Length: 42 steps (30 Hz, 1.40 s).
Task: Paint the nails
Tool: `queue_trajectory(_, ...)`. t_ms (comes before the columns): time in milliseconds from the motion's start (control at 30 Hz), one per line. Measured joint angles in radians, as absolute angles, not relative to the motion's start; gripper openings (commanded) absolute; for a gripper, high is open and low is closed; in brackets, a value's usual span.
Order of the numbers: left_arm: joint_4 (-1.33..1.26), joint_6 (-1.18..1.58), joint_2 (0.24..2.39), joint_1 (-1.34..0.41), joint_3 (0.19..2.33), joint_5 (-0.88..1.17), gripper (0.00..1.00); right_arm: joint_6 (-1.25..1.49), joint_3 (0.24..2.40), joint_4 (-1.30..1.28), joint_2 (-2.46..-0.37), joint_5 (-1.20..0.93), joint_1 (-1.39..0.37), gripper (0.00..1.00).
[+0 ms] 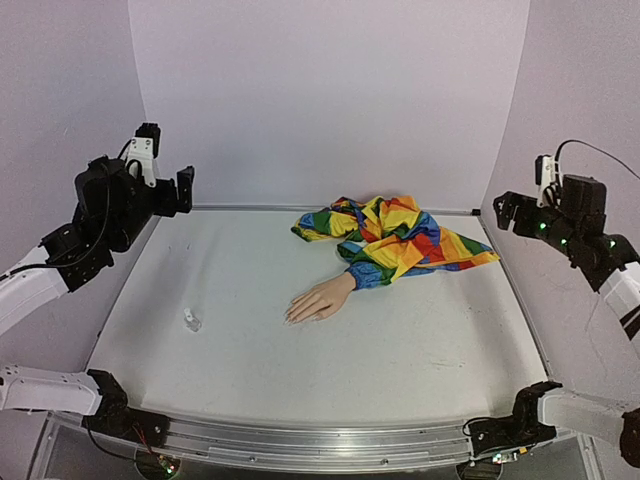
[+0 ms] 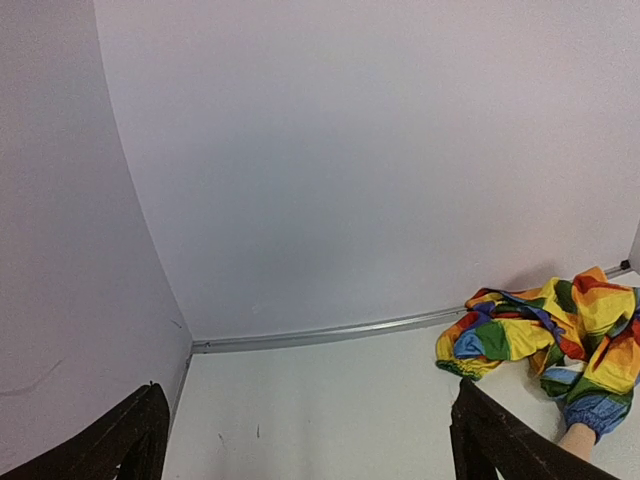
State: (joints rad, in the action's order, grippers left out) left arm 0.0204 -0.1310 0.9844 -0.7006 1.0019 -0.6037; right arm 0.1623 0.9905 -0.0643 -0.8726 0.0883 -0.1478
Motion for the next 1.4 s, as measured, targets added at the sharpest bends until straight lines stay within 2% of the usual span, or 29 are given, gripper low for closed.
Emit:
queue_trajectory(333, 0.261, 0.086, 0.946, -0.441, 0.962, -0.46, 0.99, 0.207, 0.847, 0.015, -0.994, 0.16, -0.185, 0.98)
queue_trajectory(600, 0.545, 0.303, 0.944, -0.327, 0.931, -0.26, 0.91, 0.221, 0.809, 0.093, -1.053, 0.109, -0.204, 0.98)
queue_trajectory(700, 0.631, 0.395, 0.934, -0.317, 0.86, -0.187, 0.89, 0.222, 0.809, 0.127, -1.081, 0.052, -0.208, 0.98)
queue_trajectory(967, 0.811, 0.579, 0.992, -0.387, 0.723, -0.103, 0.72, 0.238, 0.802, 0.209, -1.163, -0.111, -0.228, 0.98)
queue_trajectory(1267, 0.8, 0.599, 1.192, -0.41, 0.723, -0.043, 0.72, 0.262, 0.759, 0.27, -1.169, -0.21, -0.267, 0.98)
queue_trajectory(1400, 0.757, 0.575, 1.269, -0.413, 0.73, -0.011, 0.63, 0.271, 0.747, 0.279, -1.169, -0.226, -0.276, 0.98)
